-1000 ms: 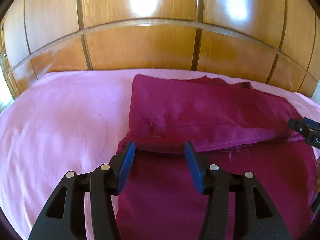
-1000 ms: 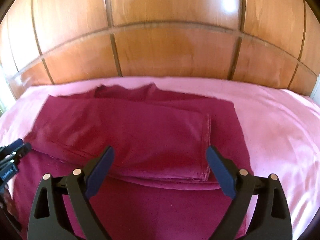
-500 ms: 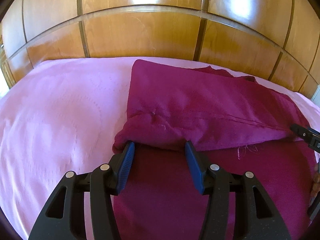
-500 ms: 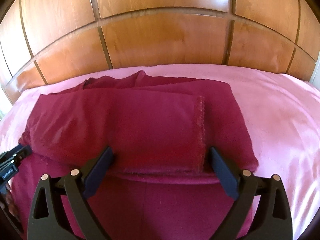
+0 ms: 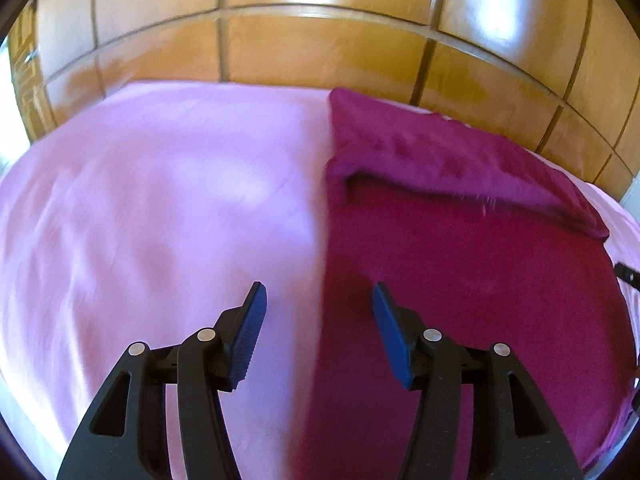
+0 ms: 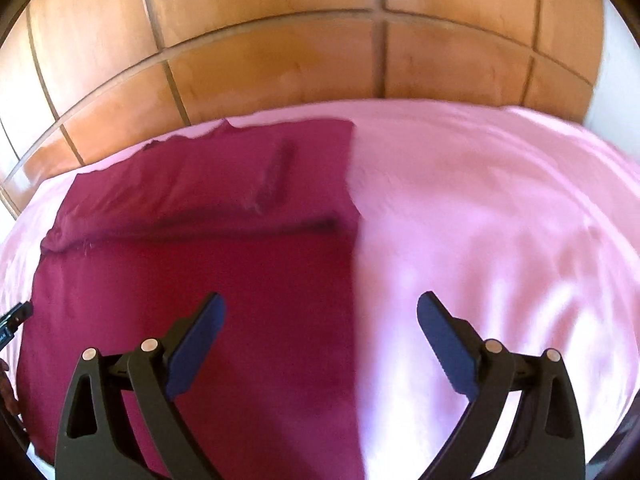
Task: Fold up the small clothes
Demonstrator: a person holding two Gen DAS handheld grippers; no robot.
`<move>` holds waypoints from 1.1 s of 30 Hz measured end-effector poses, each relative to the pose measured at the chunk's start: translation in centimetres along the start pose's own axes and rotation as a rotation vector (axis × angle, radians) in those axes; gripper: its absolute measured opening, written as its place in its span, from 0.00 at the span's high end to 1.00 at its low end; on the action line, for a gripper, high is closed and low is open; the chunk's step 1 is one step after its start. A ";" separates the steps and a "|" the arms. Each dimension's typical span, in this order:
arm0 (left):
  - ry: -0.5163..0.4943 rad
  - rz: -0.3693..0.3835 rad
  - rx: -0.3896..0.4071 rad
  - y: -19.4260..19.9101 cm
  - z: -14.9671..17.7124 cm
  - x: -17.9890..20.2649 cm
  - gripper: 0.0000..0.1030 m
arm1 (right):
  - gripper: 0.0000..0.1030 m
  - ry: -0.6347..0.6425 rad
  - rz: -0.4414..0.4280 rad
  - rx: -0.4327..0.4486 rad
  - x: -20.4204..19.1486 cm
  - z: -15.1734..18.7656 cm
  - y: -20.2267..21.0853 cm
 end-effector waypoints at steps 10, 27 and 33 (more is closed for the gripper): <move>0.062 0.066 -0.060 4.7 6.9 0.0 0.47 | 0.28 0.030 -0.099 -0.151 1.3 9.1 5.4; 0.108 0.402 -0.019 10.4 8.1 2.1 0.95 | 0.92 -0.078 -0.342 -0.349 -0.4 11.9 10.3; 0.207 0.496 0.062 8.9 2.8 0.5 0.96 | 0.92 -0.175 -0.423 -0.265 -2.6 6.6 8.4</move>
Point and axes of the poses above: each gripper's, at about its wrist camera, not at the fingertips, and y roughly against the way its jaws point, x to its right, z to its underside, the point moved 9 cm from there along -y, roughly the way its jaws point, and after that the axes turned 15 degrees about -y, right-handed, at the moved point
